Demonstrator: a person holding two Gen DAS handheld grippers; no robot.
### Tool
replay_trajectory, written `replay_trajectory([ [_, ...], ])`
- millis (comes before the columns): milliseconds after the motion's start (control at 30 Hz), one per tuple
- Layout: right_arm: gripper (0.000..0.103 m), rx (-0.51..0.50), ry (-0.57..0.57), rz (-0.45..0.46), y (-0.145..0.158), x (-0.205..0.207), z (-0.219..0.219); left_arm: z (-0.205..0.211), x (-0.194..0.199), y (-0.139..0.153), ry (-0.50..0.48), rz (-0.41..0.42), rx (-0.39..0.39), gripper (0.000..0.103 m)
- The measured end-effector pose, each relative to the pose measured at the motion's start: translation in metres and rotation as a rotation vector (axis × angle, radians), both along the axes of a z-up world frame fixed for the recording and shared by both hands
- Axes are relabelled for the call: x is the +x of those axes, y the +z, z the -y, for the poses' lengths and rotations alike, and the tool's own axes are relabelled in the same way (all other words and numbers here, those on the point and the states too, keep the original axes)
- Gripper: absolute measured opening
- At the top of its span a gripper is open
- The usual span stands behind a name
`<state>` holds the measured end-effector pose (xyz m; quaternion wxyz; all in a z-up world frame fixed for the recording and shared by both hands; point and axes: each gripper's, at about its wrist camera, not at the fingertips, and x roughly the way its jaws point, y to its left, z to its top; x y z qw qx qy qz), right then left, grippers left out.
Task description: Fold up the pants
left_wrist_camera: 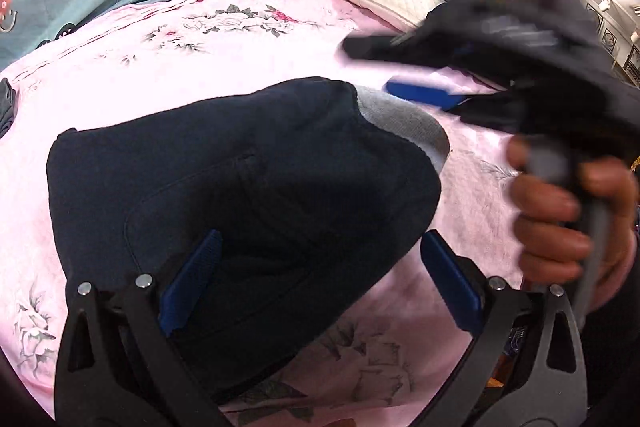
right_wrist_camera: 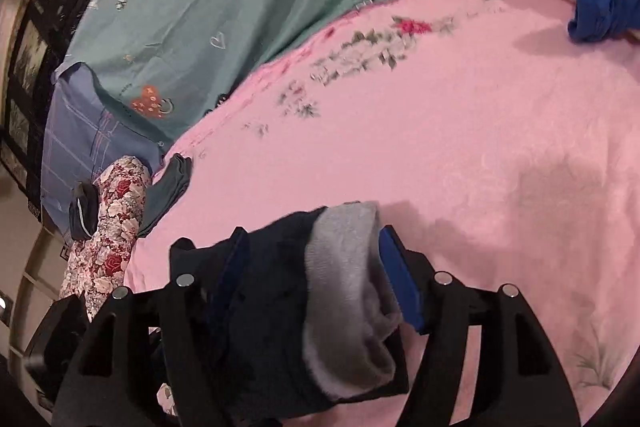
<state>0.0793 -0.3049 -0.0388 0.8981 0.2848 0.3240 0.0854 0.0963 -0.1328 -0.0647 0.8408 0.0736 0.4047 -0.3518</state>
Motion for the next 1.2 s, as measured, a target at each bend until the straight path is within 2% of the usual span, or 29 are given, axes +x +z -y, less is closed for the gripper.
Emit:
replay_trajectory([
  [67,0.067,-0.005,0.031,0.08,0.015,-0.019,-0.006,-0.003,-0.001,0.0,-0.002,-0.001,-0.016,0.101],
  [133,0.067,0.016,0.069,0.112,0.015,-0.029,-0.009,-0.007,0.0,0.0,-0.006,-0.011,-0.044,0.101],
  [167,0.067,0.021,0.092,0.096,0.009,-0.031,-0.012,-0.009,0.001,0.0,-0.008,-0.016,-0.059,0.101],
  [233,0.067,-0.017,0.113,-0.088,-0.03,-0.021,-0.018,-0.014,0.001,0.0,-0.013,-0.029,-0.099,0.101],
  [267,0.064,-0.028,0.098,-0.105,-0.042,-0.022,-0.018,-0.016,0.002,0.0,-0.021,-0.043,-0.118,0.101],
  [300,0.062,-0.042,0.083,-0.048,-0.043,-0.029,-0.019,-0.018,0.004,-0.002,-0.019,-0.055,-0.128,0.101],
  [433,0.063,-0.139,0.085,-0.023,-0.039,-0.029,-0.031,-0.025,0.004,0.0,-0.013,-0.068,-0.174,0.101],
  [533,0.069,-0.122,0.097,0.037,-0.044,-0.035,-0.03,-0.033,-0.003,0.005,0.009,-0.056,-0.183,0.101],
  [633,0.074,-0.038,0.106,0.072,-0.047,-0.039,-0.018,-0.052,-0.007,0.013,0.012,-0.073,-0.199,0.101],
  [733,0.074,0.068,0.103,0.086,-0.054,-0.041,-0.006,-0.084,0.01,0.026,0.085,-0.105,-0.223,0.101],
  [800,0.074,0.1,0.101,0.09,-0.055,-0.042,-0.003,-0.107,0.029,0.032,0.159,-0.116,-0.232,0.101],
  [867,0.074,0.079,0.101,0.094,-0.054,-0.043,-0.006,-0.128,0.053,0.031,0.233,-0.154,-0.241,0.101],
  [1000,0.074,0.038,0.098,0.097,-0.051,-0.045,-0.012,-0.149,0.098,0.021,0.304,-0.249,-0.282,0.101],
  [1100,0.074,0.064,0.095,0.106,-0.054,-0.046,-0.009,-0.148,0.111,0.012,0.304,-0.25,-0.325,0.101],
  [1200,0.074,0.058,0.09,0.106,-0.055,-0.047,-0.009,-0.146,0.111,-0.011,0.263,-0.278,-0.407,0.101],
])
